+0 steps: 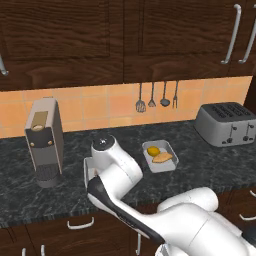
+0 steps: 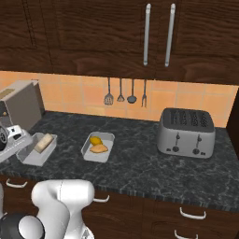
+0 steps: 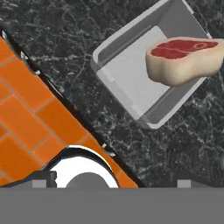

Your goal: Take the meat container that has the steak and place it on the second highest rack of the freezer. Then take the vegetable container that has the lemon and potato and place it on the highest rack of the freezer.

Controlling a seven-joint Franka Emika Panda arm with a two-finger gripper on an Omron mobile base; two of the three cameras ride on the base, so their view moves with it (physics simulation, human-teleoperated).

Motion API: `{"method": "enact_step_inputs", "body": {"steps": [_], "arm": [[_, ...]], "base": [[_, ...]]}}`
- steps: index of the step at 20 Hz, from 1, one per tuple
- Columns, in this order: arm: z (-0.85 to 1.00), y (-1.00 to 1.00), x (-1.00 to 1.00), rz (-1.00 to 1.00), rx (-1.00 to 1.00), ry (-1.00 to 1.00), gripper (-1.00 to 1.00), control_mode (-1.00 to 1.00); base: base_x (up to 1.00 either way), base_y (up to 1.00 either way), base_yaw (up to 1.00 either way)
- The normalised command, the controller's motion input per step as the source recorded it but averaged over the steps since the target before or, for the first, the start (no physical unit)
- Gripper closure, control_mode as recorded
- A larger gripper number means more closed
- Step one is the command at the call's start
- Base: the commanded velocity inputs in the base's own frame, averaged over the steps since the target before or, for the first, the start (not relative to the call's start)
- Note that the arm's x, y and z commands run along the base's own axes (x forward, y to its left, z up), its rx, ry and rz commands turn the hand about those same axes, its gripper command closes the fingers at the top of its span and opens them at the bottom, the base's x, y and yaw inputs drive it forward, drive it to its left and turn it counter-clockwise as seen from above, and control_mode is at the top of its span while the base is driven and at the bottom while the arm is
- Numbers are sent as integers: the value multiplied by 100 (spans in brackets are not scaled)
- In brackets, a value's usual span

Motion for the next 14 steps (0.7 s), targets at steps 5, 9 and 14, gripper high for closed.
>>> {"method": "enact_step_inputs", "body": {"steps": [5, 9, 14], "arm": [[-25, 2, 26, 0, -1, -1, -100, -100], [-36, 17, 31, 0, -4, 12, -100, -100], [-36, 14, 25, 0, -4, 20, -100, -100]], "base": [[0, 0, 0], [0, 0, 0], [0, 0, 0]]}}
